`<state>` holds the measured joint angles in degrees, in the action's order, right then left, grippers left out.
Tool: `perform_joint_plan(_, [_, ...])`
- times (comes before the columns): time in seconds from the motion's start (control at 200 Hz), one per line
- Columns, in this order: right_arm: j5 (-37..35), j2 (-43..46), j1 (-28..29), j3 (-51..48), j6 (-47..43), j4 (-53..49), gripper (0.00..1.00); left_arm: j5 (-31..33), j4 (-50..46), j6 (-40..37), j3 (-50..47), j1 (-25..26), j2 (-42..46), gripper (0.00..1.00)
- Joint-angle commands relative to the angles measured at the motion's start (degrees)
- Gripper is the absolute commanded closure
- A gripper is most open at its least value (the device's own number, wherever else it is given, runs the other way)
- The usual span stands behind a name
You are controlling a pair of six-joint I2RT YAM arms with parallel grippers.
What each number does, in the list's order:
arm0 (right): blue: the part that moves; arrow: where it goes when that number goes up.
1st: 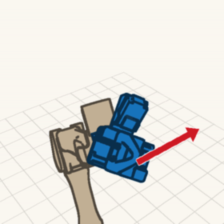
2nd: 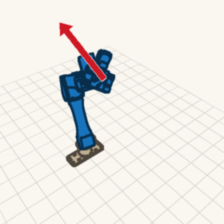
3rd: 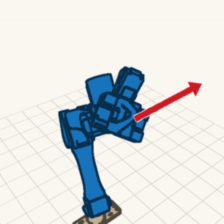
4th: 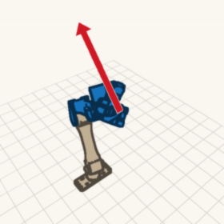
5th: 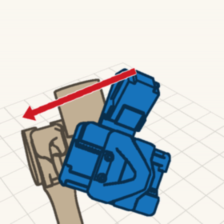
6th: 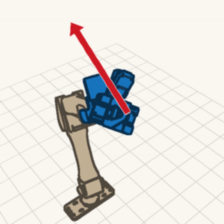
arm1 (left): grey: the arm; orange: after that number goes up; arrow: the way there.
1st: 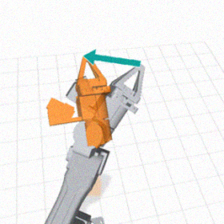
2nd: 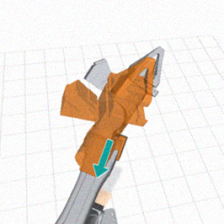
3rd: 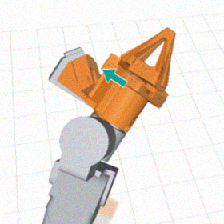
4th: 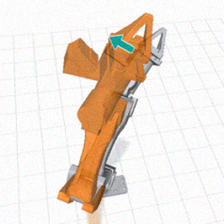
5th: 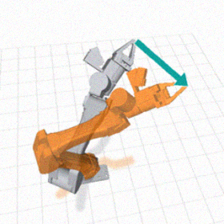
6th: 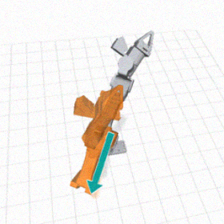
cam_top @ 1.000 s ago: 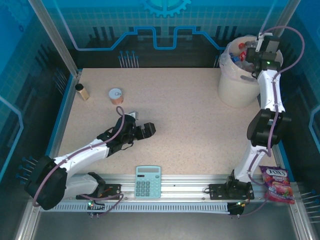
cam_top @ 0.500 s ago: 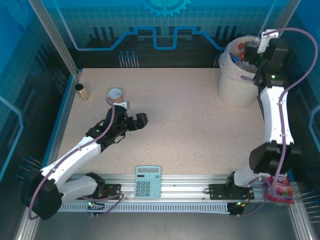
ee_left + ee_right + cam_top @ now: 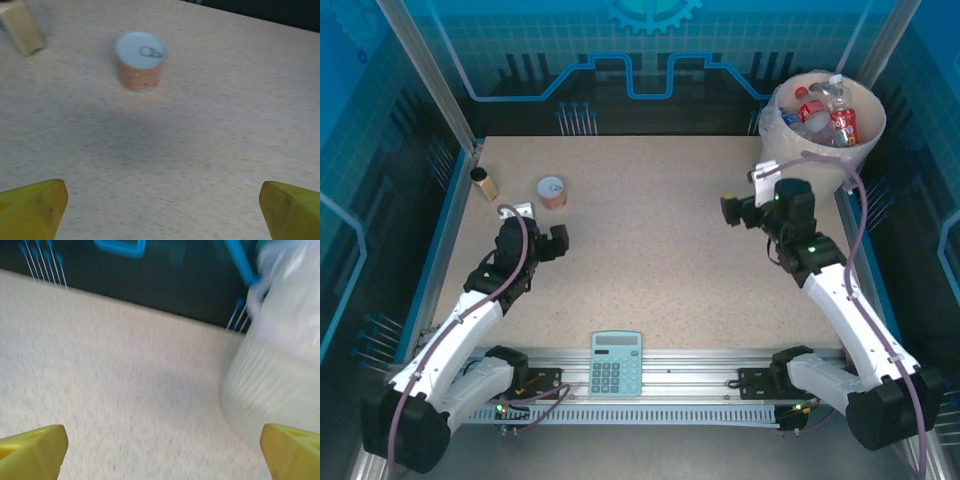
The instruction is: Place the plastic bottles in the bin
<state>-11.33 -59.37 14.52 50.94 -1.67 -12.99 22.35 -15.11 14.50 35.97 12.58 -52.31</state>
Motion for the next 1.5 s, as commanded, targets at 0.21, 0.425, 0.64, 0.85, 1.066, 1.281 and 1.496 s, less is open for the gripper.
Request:
perform_joint_plan(0.21, [-3.7,-9.1,-4.0,-18.8,-0.7,25.7,0.0,-1.4,28.6,-14.0,-13.8,-12.4,-6.4,0.01])
perform_joint_plan(0.425, [-7.0,-18.5,-5.1,-23.4,-2.0,40.1,0.0,-10.0,42.4,-11.8,-16.2,-18.1,-15.2,0.01])
perform_joint_plan(0.64, [-4.3,-22.5,-6.0,-23.2,-2.1,48.7,0.0,-13.1,52.7,-12.0,-14.8,-18.4,-22.8,0.01])
perform_joint_plan(0.85, [-0.3,-26.8,-8.2,-28.9,0.8,63.3,0.0,-15.1,52.5,-12.6,-13.7,-18.4,-24.0,0.01])
perform_joint_plan(1.066, [-0.1,-28.9,-8.2,-30.4,0.6,68.3,0.0,-19.7,55.9,-10.1,-15.6,-18.3,-23.4,0.01])
perform_joint_plan(1.281, [0.0,-29.0,-9.0,-30.8,1.5,69.3,0.0,-19.2,56.7,-9.2,-14.5,-17.9,-25.2,0.01])
perform_joint_plan(1.496, [0.6,-28.9,-9.3,-31.9,1.6,71.1,0.0,-19.3,53.2,-12.3,-14.3,-18.5,-23.4,0.01])
